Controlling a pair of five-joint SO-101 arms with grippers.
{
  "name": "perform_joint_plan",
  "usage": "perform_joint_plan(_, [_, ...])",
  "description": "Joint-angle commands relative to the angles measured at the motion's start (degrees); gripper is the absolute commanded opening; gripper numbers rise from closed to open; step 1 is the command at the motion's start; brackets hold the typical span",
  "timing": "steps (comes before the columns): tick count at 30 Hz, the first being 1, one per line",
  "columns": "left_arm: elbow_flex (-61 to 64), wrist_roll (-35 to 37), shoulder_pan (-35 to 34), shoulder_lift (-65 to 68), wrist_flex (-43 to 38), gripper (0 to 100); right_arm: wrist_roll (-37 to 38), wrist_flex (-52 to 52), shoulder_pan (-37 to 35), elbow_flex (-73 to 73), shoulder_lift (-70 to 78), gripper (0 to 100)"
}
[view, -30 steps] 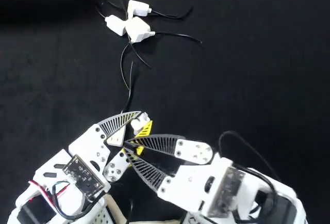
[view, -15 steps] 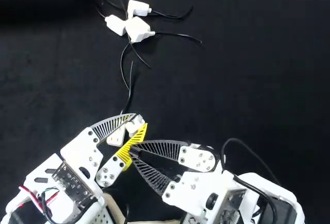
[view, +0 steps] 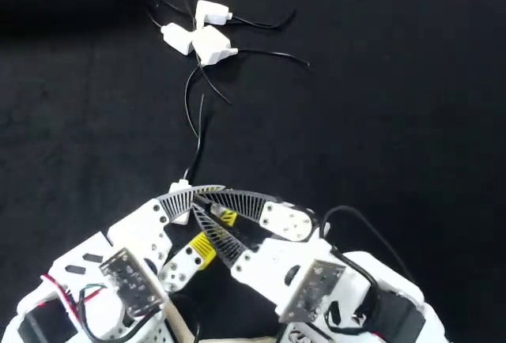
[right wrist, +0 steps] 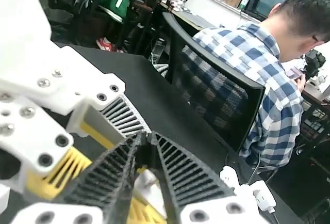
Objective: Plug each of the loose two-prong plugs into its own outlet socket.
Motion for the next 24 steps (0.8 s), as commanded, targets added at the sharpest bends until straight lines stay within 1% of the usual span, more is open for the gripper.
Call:
perform_joint_plan(1, [-2.2,-0.4,-0.7,-0.3,0.0,3,0.0,-0.6,1.7,1.4,0.1,1.1])
perform_joint_plan(5, [-5.2,-0.3,-3.9,-0.4,1.5,3,0.0,-0.6,6.7,2.4,0.1,1.1])
perform_joint_plan(7, [-7.6,-0.3,-4.0,-0.4,3.7,3,0.0,-1.0,9.6,2.9,0.1,1.1])
perform_joint_plan(9, [-10.2,-0.3,-4.2,-0.4,5.1,3,0.1,-1.0,10.9,3.2,0.1,1.1])
perform_joint_plan(14, [-14.9,-0.3,-4.4,-0.4,8.6,3,0.1,-1.1,11.1,3.7,0.1,1.1])
perform_joint_plan(24, [-14.8,-0.6,-4.4,-0.4,8.8,3,0.1,-3.8,11.2,6.3,0.1,1.1])
